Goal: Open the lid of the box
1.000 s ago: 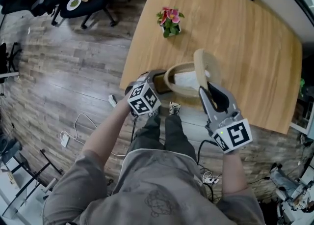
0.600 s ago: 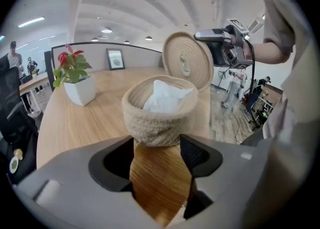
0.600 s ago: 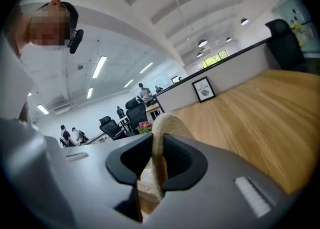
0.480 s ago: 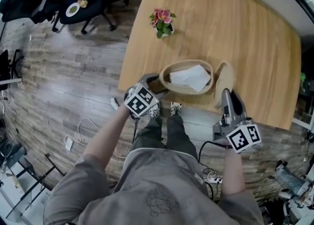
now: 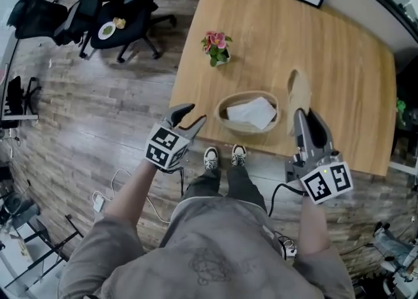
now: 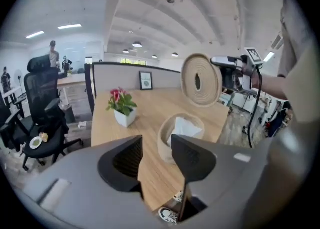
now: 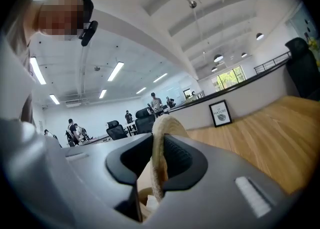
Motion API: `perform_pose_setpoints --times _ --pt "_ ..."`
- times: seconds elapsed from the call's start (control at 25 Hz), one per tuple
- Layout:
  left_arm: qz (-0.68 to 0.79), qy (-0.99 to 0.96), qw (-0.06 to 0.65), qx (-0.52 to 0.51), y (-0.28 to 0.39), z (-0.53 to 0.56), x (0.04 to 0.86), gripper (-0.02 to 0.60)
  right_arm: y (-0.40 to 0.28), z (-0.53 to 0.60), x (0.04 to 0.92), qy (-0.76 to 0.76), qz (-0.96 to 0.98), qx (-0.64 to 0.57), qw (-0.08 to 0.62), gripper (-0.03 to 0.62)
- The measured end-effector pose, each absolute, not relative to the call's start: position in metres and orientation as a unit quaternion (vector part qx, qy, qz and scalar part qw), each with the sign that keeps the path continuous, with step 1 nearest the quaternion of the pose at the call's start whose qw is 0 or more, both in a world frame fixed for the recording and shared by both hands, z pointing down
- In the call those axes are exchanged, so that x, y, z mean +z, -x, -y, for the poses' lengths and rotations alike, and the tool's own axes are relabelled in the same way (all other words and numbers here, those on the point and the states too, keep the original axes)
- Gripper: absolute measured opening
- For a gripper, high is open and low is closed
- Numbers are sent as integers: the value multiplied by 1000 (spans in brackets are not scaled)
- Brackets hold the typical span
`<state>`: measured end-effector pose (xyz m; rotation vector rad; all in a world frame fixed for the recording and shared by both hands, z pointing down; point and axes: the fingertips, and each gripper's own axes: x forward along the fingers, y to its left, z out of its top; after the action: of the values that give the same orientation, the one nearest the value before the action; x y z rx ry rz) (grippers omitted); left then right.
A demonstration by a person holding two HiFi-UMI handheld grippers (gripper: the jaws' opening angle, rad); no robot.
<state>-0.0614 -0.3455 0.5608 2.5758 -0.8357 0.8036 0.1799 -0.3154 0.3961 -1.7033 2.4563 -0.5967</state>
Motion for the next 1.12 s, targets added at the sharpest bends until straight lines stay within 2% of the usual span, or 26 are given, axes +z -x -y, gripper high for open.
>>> perform_pose_setpoints --times 0.16,0.36,0.6,0.96,1.12 --pt "336 -907 114 226 60 364 486 114 -174 317 342 553 -817 -152 59 77" --pt "368 -913 40 174 54 373 402 110 -165 315 285 542 -829 -111 84 77" --pt "394 -913 -14 108 55 367 315 85 -153 302 228 528 -840 -57 109 77" --pt "402 -911 -30 87 54 348 276 71 -142 285 208 516 -846 -51 125 77" --pt "408 -909 -28 83 55 346 281 28 -139 281 214 512 -851 -54 107 77"
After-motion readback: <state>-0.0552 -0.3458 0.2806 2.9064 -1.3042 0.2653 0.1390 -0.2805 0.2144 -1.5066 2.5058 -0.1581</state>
